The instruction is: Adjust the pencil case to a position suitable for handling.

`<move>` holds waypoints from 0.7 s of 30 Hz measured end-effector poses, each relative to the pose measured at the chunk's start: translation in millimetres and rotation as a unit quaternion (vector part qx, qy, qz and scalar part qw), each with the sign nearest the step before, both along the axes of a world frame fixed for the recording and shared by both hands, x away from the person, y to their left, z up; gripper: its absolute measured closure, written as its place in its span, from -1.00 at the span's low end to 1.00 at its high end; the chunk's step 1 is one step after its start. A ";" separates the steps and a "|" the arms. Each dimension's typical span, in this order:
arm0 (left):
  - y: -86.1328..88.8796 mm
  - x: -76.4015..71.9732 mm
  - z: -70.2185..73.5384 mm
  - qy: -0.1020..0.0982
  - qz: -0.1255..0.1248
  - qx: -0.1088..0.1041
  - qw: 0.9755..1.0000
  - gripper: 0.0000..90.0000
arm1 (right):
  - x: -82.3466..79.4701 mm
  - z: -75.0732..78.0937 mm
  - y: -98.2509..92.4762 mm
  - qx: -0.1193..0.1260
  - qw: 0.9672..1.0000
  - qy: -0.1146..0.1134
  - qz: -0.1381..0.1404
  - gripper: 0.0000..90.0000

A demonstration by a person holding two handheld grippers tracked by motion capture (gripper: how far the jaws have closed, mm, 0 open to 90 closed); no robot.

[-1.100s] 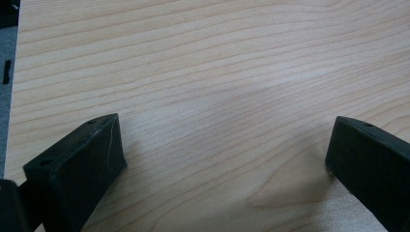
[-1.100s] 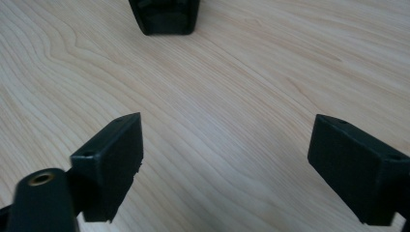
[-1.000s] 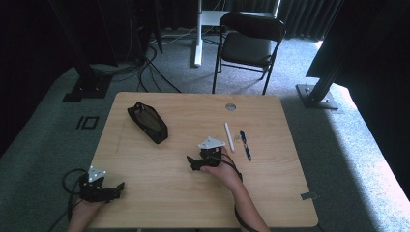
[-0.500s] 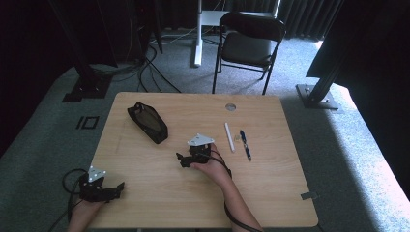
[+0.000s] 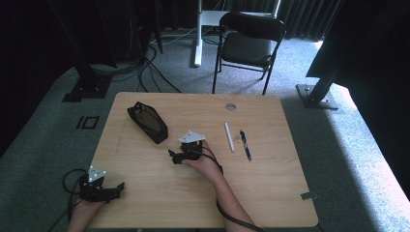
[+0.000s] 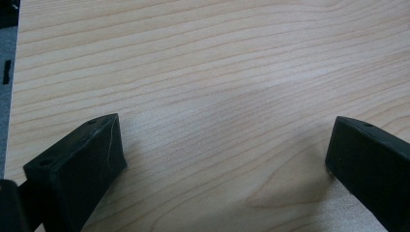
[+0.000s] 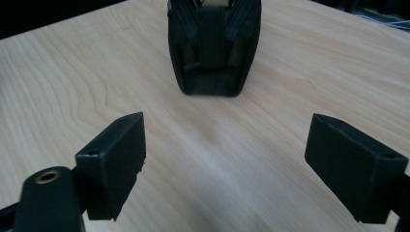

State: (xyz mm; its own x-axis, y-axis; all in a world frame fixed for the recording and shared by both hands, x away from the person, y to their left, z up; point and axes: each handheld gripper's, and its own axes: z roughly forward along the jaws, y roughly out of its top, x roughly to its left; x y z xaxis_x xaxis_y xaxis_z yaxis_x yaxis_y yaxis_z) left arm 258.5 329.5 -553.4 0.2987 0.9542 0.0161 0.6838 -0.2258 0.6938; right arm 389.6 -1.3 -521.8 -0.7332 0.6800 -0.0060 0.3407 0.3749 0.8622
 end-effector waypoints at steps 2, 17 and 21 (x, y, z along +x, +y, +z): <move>0.0 0.0 0.0 0.000 0.000 0.000 1.000 -0.99 | 2.0 0.9 5.0 0.008 1.000 0.000 0.001 -0.68; 0.0 0.0 0.0 0.000 0.000 0.000 1.000 -0.99 | 13.6 -1.5 28.8 0.023 1.000 -0.004 0.006 -0.68; 0.0 0.0 0.0 0.000 0.000 0.000 1.000 -0.99 | 15.6 -0.6 35.8 0.027 1.000 -0.011 0.007 -0.57</move>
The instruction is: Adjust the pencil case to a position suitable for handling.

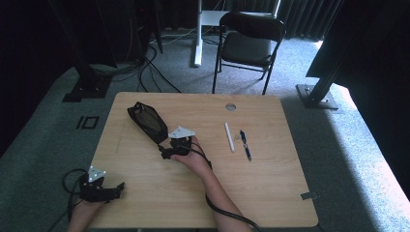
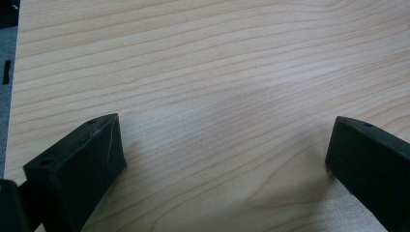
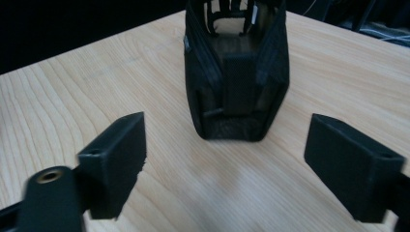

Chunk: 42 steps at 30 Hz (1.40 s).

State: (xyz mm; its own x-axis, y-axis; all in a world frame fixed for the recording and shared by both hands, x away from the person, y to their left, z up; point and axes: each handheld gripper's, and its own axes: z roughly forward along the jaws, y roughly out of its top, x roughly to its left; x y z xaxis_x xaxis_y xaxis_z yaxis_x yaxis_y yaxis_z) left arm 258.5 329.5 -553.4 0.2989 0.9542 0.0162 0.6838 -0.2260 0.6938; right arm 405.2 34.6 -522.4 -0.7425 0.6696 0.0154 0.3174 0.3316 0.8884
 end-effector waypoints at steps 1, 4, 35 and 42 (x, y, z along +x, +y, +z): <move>0.0 0.0 0.0 0.000 0.000 0.000 1.000 -0.99 | 0.9 0.3 1.5 -0.002 1.000 -0.003 -0.002 -0.55; 0.0 0.0 0.0 0.000 0.000 0.000 1.000 -0.99 | 3.1 2.1 4.8 -0.004 1.000 -0.006 -0.006 -0.42; -0.2 0.0 -0.1 -0.001 0.001 -0.001 1.000 -0.99 | 18.4 3.5 23.7 -0.001 1.000 -0.010 -0.027 0.57; -0.1 0.0 -0.1 0.000 0.000 -0.001 1.000 -0.99 | 16.4 4.4 23.0 -0.003 1.000 -0.007 -0.027 0.63</move>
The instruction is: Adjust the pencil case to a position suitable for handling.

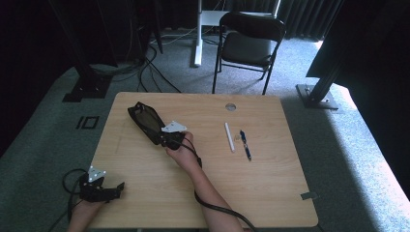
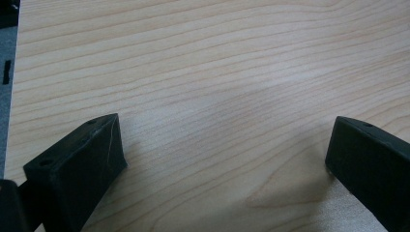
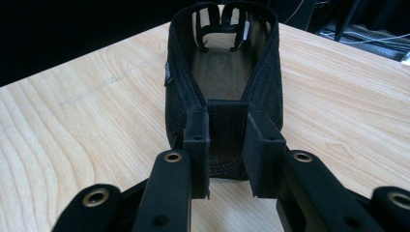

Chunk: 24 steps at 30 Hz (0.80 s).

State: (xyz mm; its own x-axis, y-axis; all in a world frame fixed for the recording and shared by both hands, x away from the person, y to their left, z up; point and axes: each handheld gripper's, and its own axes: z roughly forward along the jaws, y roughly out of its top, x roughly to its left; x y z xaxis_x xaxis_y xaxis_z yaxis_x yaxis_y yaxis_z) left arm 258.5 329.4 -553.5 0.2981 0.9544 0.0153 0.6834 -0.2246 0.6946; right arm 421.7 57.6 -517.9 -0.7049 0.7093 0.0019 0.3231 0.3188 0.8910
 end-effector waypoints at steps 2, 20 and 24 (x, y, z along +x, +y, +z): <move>0.0 0.0 0.0 0.000 0.000 0.000 1.000 -0.99 | -0.8 0.8 -1.8 0.002 1.000 0.003 0.003 0.63; 0.1 0.0 0.1 0.000 0.000 0.001 1.000 -0.99 | -11.7 -0.5 -23.2 0.005 1.000 0.014 0.010 0.63; 0.1 0.0 0.1 0.000 0.000 0.001 1.000 -0.99 | -18.4 -0.9 -31.4 0.006 1.000 0.013 0.012 0.63</move>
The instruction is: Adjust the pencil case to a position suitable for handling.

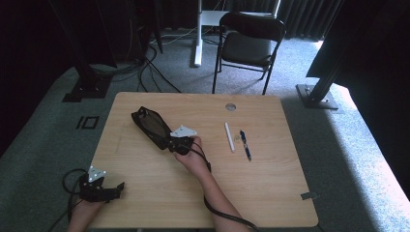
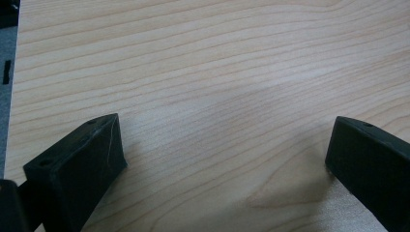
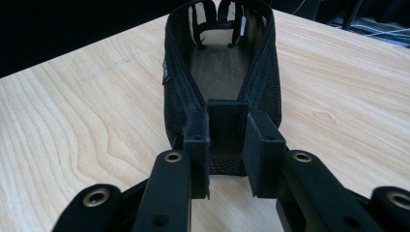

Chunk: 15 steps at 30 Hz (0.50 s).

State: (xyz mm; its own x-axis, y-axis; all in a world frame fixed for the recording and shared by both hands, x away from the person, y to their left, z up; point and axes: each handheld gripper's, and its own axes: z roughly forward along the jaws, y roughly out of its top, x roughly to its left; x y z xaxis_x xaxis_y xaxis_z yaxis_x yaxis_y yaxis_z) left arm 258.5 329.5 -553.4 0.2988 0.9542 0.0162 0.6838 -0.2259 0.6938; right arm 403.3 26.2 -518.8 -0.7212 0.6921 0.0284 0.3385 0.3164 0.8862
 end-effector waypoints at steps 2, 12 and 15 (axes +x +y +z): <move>0.0 0.0 0.0 0.000 0.000 0.000 1.000 -0.99 | -3.0 -0.5 -3.3 0.000 1.000 0.002 0.002 0.64; 0.0 0.0 0.0 0.000 0.000 0.000 1.000 -0.99 | -14.6 -1.0 -18.6 0.000 1.000 0.003 0.008 0.64; 0.0 0.0 0.0 0.000 0.000 0.000 1.000 -0.99 | -17.7 -0.9 -24.0 0.001 1.000 0.004 0.009 0.64</move>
